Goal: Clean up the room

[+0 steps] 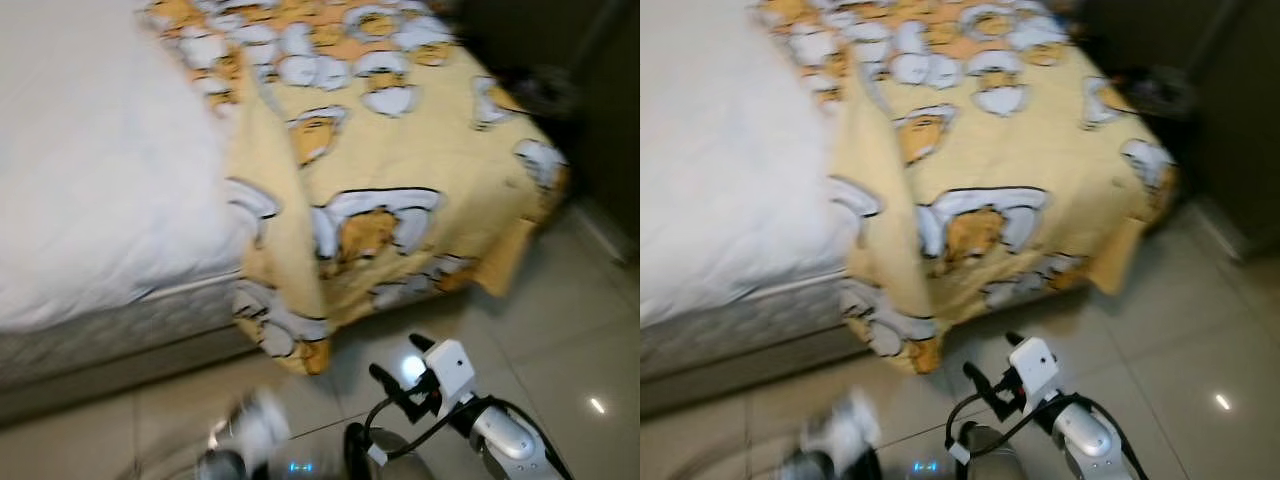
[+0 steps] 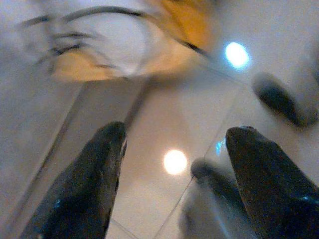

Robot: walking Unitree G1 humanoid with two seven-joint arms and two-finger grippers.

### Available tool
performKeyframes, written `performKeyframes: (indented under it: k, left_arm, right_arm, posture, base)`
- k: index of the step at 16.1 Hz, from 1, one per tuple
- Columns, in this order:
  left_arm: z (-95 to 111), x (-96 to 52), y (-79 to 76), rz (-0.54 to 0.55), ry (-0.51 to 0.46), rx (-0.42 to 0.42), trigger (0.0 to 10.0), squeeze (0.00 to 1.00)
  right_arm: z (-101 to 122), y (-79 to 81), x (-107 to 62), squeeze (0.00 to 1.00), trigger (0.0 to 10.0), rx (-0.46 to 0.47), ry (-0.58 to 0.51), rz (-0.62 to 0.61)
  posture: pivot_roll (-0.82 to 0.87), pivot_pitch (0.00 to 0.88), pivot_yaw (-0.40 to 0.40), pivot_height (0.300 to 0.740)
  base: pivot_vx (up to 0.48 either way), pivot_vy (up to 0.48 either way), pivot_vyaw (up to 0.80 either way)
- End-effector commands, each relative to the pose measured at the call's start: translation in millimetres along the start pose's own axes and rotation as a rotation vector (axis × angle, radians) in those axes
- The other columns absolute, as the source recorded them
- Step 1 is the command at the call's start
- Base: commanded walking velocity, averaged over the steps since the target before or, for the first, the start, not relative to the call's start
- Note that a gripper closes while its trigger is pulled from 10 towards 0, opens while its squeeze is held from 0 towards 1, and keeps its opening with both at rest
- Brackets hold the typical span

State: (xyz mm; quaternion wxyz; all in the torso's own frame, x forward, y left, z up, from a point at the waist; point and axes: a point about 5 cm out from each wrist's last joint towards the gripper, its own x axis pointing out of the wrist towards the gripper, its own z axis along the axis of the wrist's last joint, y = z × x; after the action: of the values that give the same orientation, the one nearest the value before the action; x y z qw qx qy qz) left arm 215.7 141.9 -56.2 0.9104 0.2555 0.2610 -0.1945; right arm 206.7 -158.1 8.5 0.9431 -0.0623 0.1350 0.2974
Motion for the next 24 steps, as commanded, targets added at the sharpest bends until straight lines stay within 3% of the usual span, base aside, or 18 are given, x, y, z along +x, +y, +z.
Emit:
performKeyframes:
  k: [1, 3, 4, 5, 6, 7, 10, 11, 12, 14, 16, 22, 24]
  left_arm:
    - [60.5, 18.5, 28.2, 0.084, -0.209, -0.128, 10.0, 1.00]
    - [84.9, 17.6, 47.8, 0.175, -0.327, -0.296, 10.0, 1.00]
    - [95.9, 14.9, 61.0, 0.224, -0.409, -0.432, 10.0, 1.00]
    - [98.8, 15.3, 64.6, 0.217, -0.430, -0.503, 10.0, 1.00]
    - [100.9, 15.8, 64.6, 0.202, -0.432, -0.518, 10.0, 1.00]
    - [104.0, 17.2, 64.3, 0.197, -0.413, -0.503, 10.0, 0.00]
    - [113.8, 16.6, 63.9, 0.195, -0.453, -0.588, 10.0, 0.00]
    - [116.8, 13.1, 73.4, 0.277, -0.490, -0.761, 10.0, 0.00]
    - [118.2, 9.8, 80.5, 0.338, -0.504, -0.820, 10.0, 0.00]
    - [132.0, 3.6, 78.0, 0.331, -0.565, -0.729, 10.0, 0.00]
    - [137.1, 4.2, 77.0, 0.306, -0.567, -0.667, 10.0, 0.00]
    - [125.4, 7.5, 86.1, 0.350, -0.489, -0.832, 10.0, 0.00]
    - [126.3, 8.1, 84.6, 0.342, -0.488, -0.830, 10.0, 0.00]
  right_arm:
    - [5.5, -0.8, 0.1, 0.00, 10.0, 0.014, -0.022, -0.020]
    - [13.5, 0.1, 2.2, 0.00, 10.0, 0.012, -0.040, -0.023]
    - [18.2, 1.7, 2.3, 0.00, 10.0, 0.010, -0.046, -0.021]
    - [19.6, 2.4, 1.8, 0.00, 10.0, 0.011, -0.045, -0.022]
    - [20.3, 2.7, 1.7, 0.00, 10.0, 0.011, -0.044, -0.023]
    - [23.1, 3.7, 2.0, 0.00, 10.0, 0.012, -0.044, -0.023]
    - [34.5, 3.8, 3.7, 0.00, 10.0, 0.010, -0.079, -0.049]
    - [51.1, -3.7, 6.2, 0.00, 10.0, 0.001, -0.143, -0.136]
    - [64.9, -9.7, 8.0, 0.00, 10.0, 0.004, -0.192, -0.186]
    - [73.7, -13.9, 11.2, 0.00, 10.0, 0.014, -0.215, -0.208]
    - [70.9, -12.5, 12.4, 0.00, 10.0, 0.012, -0.205, -0.201]
    - [66.3, -12.4, 13.3, 0.00, 10.0, 0.001, -0.174, -0.208]
    - [64.8, -13.6, 13.1, 0.00, 10.0, -0.003, -0.168, -0.209]
  posture:
    - [-0.21, 0.164, 0.004, 0.731]
    - [-0.21, 0.163, 0.004, 0.731]
    - [-0.21, 0.164, 0.005, 0.731]
    - [-0.21, 0.164, 0.005, 0.731]
    - [-0.21, 0.164, 0.005, 0.731]
    - [-0.21, 0.164, 0.007, 0.731]
    - [-0.21, 0.163, 0.011, 0.731]
    - [-0.21, 0.163, 0.014, 0.731]
    - [-0.22, 0.163, 0.015, 0.731]
    - [-0.21, 0.160, 0.017, 0.731]
    - [-0.21, 0.157, 0.017, 0.731]
    - [-0.21, 0.138, 0.018, 0.731]
    - [-0.21, 0.134, 0.017, 0.731]
  base:
    - [0.000, 0.000, 0.00]
    - [0.000, 0.000, 0.00]
    - [0.000, 0.000, 0.00]
    - [0.000, 0.000, 0.00]
    - [0.000, 0.000, 0.00]
    - [0.000, 0.000, 0.00]
    - [0.000, 0.000, 0.00]
    - [0.000, 0.000, 0.00]
    - [0.000, 0.000, 0.00]
    - [0.000, 0.000, 0.00]
    - [0.369, 0.000, 0.00]
    - [0.479, 0.000, 0.00]
    - [0.472, 0.000, 0.00]
